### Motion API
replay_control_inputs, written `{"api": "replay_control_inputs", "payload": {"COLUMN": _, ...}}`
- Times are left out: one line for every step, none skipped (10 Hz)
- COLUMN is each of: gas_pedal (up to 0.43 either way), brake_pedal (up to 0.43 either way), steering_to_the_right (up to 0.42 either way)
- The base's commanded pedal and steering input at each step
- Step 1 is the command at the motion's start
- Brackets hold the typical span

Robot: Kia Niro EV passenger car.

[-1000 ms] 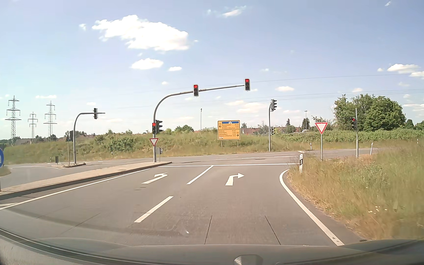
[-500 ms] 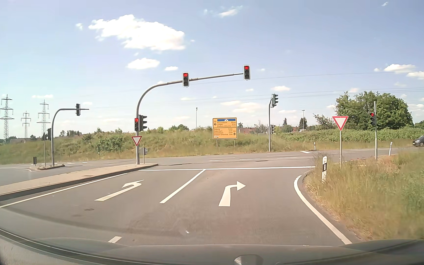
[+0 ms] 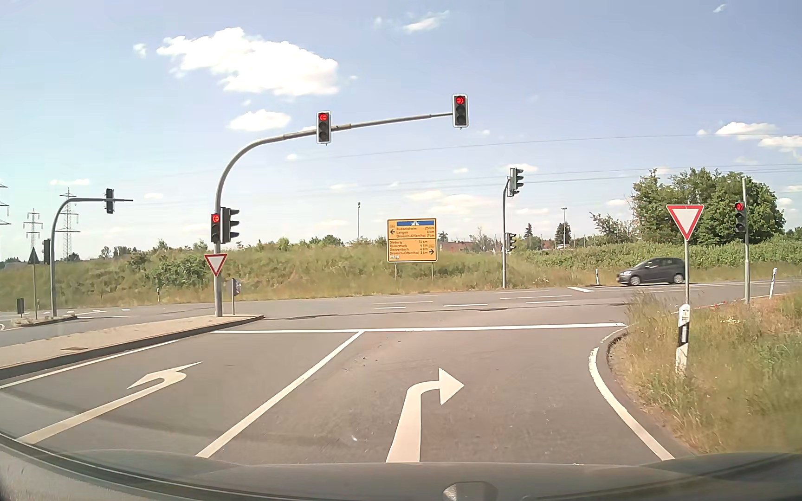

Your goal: Follow the waypoints while adhering to traffic rules and regulations

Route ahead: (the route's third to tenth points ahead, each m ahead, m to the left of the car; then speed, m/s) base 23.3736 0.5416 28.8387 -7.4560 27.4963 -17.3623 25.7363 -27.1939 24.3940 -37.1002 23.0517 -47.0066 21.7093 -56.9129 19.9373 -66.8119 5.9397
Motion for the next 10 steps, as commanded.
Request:
{"api": "replay_control_inputs", "payload": {"gas_pedal": 0.000, "brake_pedal": 0.348, "steering_to_the_right": 0.040}}
{"api": "replay_control_inputs", "payload": {"gas_pedal": 0.000, "brake_pedal": 0.335, "steering_to_the_right": 0.043}}
{"api": "replay_control_inputs", "payload": {"gas_pedal": 0.000, "brake_pedal": 0.329, "steering_to_the_right": 0.046}}
{"api": "replay_control_inputs", "payload": {"gas_pedal": 0.000, "brake_pedal": 0.323, "steering_to_the_right": 0.050}}
{"api": "replay_control_inputs", "payload": {"gas_pedal": 0.000, "brake_pedal": 0.323, "steering_to_the_right": 0.056}}
{"api": "replay_control_inputs", "payload": {"gas_pedal": 0.000, "brake_pedal": 0.323, "steering_to_the_right": 0.065}}
{"api": "replay_control_inputs", "payload": {"gas_pedal": 0.000, "brake_pedal": 0.323, "steering_to_the_right": 0.072}}
{"api": "replay_control_inputs", "payload": {"gas_pedal": 0.000, "brake_pedal": 0.323, "steering_to_the_right": 0.081}}
{"api": "replay_control_inputs", "payload": {"gas_pedal": 0.000, "brake_pedal": 0.323, "steering_to_the_right": 0.090}}
{"api": "replay_control_inputs", "payload": {"gas_pedal": 0.000, "brake_pedal": 0.323, "steering_to_the_right": 0.097}}
